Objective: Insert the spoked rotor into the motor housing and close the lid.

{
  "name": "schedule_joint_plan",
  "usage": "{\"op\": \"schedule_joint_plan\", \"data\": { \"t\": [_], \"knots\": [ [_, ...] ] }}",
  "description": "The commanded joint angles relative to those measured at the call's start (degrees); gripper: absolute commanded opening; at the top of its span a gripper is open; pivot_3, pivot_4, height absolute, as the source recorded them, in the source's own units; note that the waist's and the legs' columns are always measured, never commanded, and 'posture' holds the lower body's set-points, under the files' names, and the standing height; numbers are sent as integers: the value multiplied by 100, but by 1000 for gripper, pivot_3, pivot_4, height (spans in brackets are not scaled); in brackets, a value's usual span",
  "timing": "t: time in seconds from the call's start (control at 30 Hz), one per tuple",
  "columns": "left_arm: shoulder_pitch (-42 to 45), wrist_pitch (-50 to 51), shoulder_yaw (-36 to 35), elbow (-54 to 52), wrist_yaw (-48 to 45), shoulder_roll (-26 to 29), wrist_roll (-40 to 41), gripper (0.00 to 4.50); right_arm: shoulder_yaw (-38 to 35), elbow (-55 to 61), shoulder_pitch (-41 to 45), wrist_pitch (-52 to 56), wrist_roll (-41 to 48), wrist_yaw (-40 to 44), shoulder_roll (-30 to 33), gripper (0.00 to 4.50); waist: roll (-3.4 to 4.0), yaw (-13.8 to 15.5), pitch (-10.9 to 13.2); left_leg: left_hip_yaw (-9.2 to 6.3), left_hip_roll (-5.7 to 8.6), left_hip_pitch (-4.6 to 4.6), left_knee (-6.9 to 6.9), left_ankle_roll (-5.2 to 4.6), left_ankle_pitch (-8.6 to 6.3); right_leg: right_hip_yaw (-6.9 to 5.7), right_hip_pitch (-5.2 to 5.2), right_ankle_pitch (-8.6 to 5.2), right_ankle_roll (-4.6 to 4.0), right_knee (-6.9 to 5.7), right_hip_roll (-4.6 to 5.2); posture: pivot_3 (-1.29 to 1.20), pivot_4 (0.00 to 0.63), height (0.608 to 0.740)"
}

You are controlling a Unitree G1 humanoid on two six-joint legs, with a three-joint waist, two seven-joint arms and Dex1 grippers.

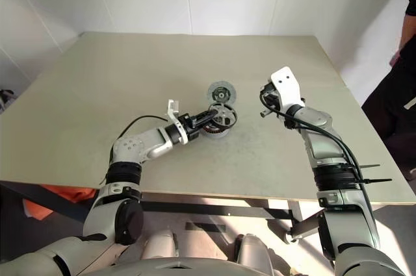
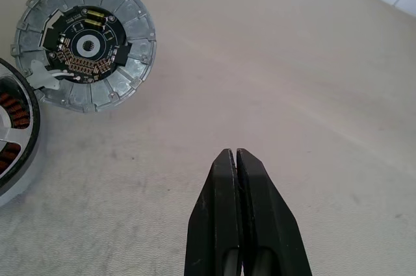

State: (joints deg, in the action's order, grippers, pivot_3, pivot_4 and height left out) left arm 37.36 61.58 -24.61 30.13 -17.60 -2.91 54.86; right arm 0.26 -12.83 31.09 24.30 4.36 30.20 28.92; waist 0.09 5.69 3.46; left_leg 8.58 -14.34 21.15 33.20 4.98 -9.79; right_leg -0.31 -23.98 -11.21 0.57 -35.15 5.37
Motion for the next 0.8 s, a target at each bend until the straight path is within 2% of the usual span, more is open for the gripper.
{"op": "schedule_joint_plan", "data": {
  "t": [0.03,0.1,0.27,0.63,0.8],
  "knots": [
    [23,-100,-61,-17,-124,58,30,394,-44,83,175,-99,-25,-11,12,0,0,0,0,0,0,0,0,0,0,0,0,0,0,0,0,0,0,740],
    [8,-138,-39,-12,-129,74,2,394,-38,70,186,-99,-26,-14,2,0,0,0,0,0,0,0,0,0,0,0,0,0,0,0,0,0,0,740],
    [-26,-158,-25,44,-59,124,-83,2040,-37,31,238,-84,-15,11,-1,0,0,0,0,0,0,0,0,0,0,0,0,0,0,0,0,0,0,740],
    [-272,225,-5,-624,-62,366,49,2040,25,76,260,-83,7,93,-46,0,1,-9,-1,0,-1,-6,0,0,0,0,7,0,0,-1,0,0,0,740],
    [-518,433,-107,-1392,-193,636,361,2040,97,805,54,157,433,640,-159,0,1,-17,0,0,-4,-6,-1,-2,-1,-1,6,0,0,-1,-2,0,0,740]
  ]
}}
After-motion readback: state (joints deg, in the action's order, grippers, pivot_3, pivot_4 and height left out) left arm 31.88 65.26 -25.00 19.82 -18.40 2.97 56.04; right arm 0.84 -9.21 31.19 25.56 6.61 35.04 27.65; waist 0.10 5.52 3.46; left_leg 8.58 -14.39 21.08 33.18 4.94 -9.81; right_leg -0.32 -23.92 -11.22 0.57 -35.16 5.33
